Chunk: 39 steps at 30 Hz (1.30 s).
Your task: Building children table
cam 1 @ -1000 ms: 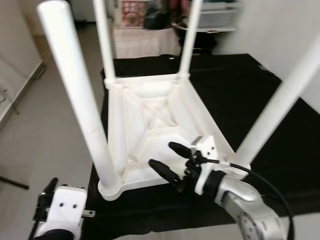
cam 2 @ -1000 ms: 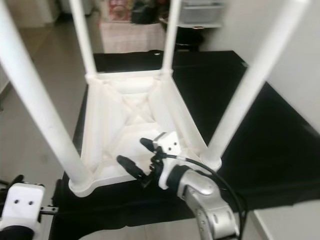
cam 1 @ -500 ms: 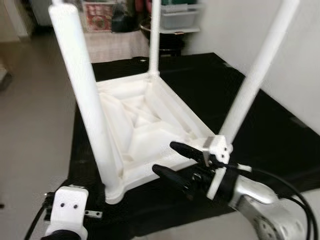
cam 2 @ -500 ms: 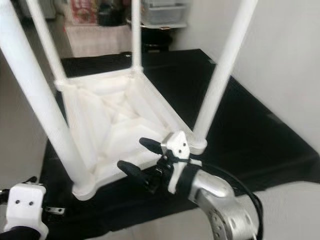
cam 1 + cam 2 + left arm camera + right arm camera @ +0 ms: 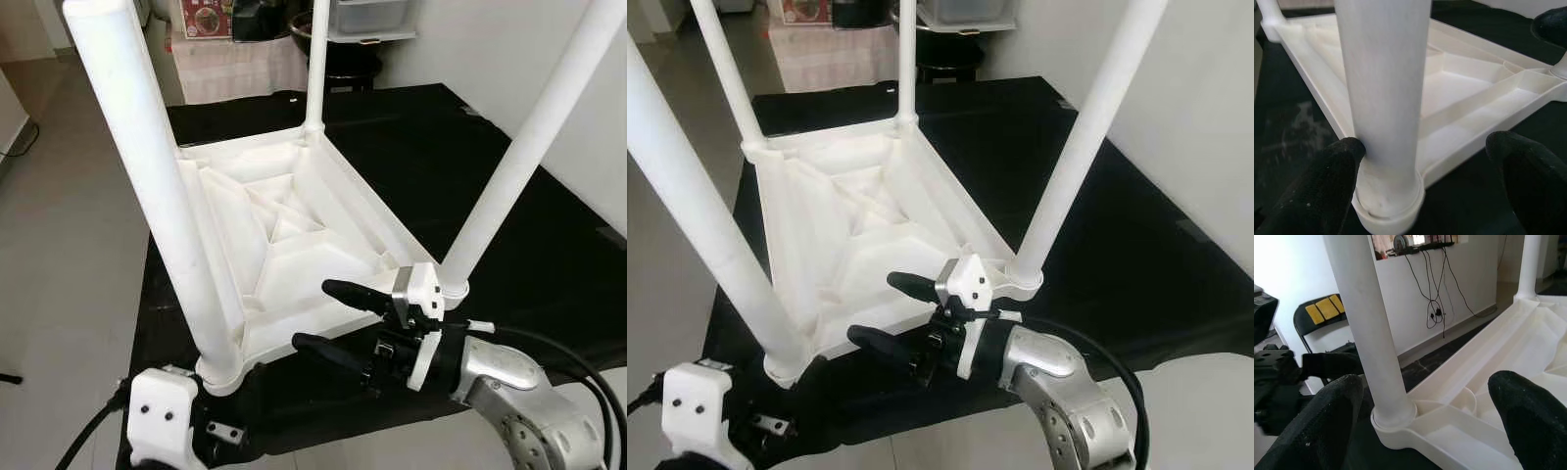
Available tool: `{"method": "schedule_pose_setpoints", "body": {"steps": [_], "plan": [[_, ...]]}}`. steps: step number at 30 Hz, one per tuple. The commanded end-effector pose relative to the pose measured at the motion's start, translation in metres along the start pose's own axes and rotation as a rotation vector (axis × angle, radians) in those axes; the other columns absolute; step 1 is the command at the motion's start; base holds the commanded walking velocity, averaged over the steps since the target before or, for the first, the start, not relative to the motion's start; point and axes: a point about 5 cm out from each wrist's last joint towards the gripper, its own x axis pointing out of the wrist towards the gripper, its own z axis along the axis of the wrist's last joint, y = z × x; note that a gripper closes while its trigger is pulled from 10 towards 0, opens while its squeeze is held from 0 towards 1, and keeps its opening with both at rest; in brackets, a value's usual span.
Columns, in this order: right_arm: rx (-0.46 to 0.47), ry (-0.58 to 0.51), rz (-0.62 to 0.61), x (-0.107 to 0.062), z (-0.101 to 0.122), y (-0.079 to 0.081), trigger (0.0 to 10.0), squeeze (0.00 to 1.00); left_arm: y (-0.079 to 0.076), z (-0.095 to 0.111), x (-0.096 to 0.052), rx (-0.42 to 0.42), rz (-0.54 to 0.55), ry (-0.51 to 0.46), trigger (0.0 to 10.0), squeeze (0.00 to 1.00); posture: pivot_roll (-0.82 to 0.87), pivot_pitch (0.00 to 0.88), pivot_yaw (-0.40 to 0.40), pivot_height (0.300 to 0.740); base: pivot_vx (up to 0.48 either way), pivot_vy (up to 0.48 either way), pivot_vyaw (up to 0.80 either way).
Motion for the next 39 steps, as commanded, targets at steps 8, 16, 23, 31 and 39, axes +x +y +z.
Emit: {"method": "schedule_pose_setpoints", "body": {"steps": [8,16,23,31,39], "plan": [[0.012,-0.012,0.019,0.000,0.004,0.001,10.0,0.00,0.054,-0.014,0.013,0.153,0.321,0.014,10.0,0.00,0.03,0.087,-0.031,0.740,0.000,0.000,0.00],[0.004,-0.004,0.030,-0.004,0.007,-0.001,10.0,0.00,0.085,-0.029,-0.001,0.126,0.489,0.064,10.0,0.00,0.02,0.085,-0.042,0.740,0.000,0.000,0.00],[-0.030,0.005,0.029,-0.003,0.012,-0.005,10.0,0.00,0.092,-0.034,-0.004,0.078,0.549,0.066,10.0,0.00,0.02,0.090,-0.051,0.740,0.000,0.000,0.00],[-0.142,0.041,0.090,-0.023,0.039,0.003,10.0,0.00,0.091,-0.036,0.005,0.040,0.469,0.044,10.0,0.00,-0.02,0.103,-0.051,0.740,0.000,0.000,0.00],[-0.247,0.302,0.014,-0.073,0.045,-0.004,10.0,0.00,0.094,-0.040,0.008,0.018,0.446,0.037,10.0,0.00,-0.07,0.110,-0.034,0.740,0.000,0.000,0.00]]}}
